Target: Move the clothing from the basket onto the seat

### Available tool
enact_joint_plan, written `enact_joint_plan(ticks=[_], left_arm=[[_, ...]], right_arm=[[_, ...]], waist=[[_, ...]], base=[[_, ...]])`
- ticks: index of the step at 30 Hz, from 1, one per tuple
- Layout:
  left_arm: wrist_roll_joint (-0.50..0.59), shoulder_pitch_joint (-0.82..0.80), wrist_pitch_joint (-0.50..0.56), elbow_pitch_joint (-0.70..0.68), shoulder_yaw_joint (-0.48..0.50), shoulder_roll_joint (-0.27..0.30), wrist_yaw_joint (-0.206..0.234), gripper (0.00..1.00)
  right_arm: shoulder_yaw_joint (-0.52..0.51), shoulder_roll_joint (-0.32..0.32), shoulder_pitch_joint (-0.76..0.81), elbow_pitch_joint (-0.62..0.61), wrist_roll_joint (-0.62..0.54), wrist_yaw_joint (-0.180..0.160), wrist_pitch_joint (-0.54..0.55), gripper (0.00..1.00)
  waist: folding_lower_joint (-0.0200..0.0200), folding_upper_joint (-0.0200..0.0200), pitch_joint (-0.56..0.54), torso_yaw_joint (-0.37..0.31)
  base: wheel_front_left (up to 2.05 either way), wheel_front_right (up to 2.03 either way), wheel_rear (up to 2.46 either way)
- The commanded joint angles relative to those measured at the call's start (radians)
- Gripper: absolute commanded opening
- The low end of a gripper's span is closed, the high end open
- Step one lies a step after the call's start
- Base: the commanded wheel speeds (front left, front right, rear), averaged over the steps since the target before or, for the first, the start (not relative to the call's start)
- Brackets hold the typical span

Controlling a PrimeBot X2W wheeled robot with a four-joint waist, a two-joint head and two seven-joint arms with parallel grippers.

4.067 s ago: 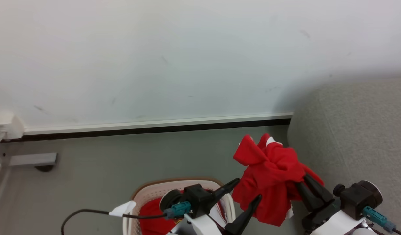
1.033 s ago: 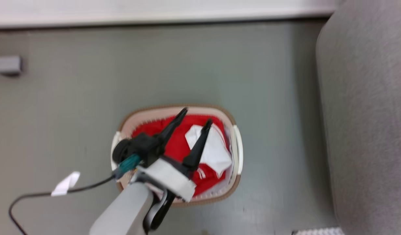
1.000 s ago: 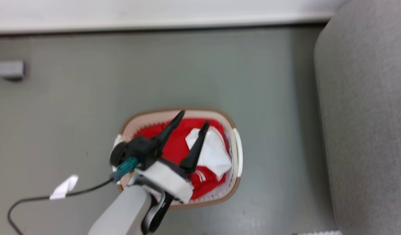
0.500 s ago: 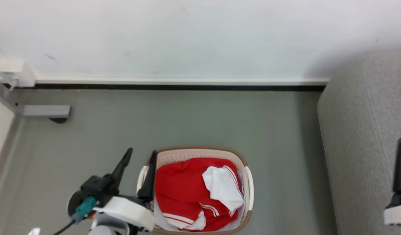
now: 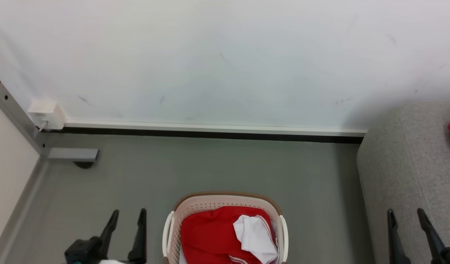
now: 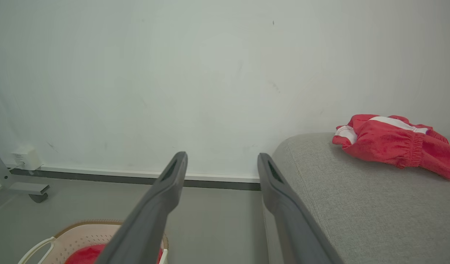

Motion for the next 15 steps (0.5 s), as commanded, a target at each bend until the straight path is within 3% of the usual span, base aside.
enact_joint_plan(ticks=[1,15], left_arm=[[0.01,0.024,0.0,0.002,0.02,-0.002,-0.008,1.0],[0.051,0.042,0.0,0.011,0.064,-0.025,-0.048,1.0]], right_arm=[[0.009,0.003,0.018,0.006,0.001,-0.002,0.001,1.0],[0.023,0.011,0.03,0.03,0.012,-0.002,0.001,1.0]], waist=[[0.0002,-0.0001,-0.016,-0.008],[0.0002,-0.0001,-0.038,-0.017]], base=[[0.0,0.0,0.0],[0.0,0.0,0.0]])
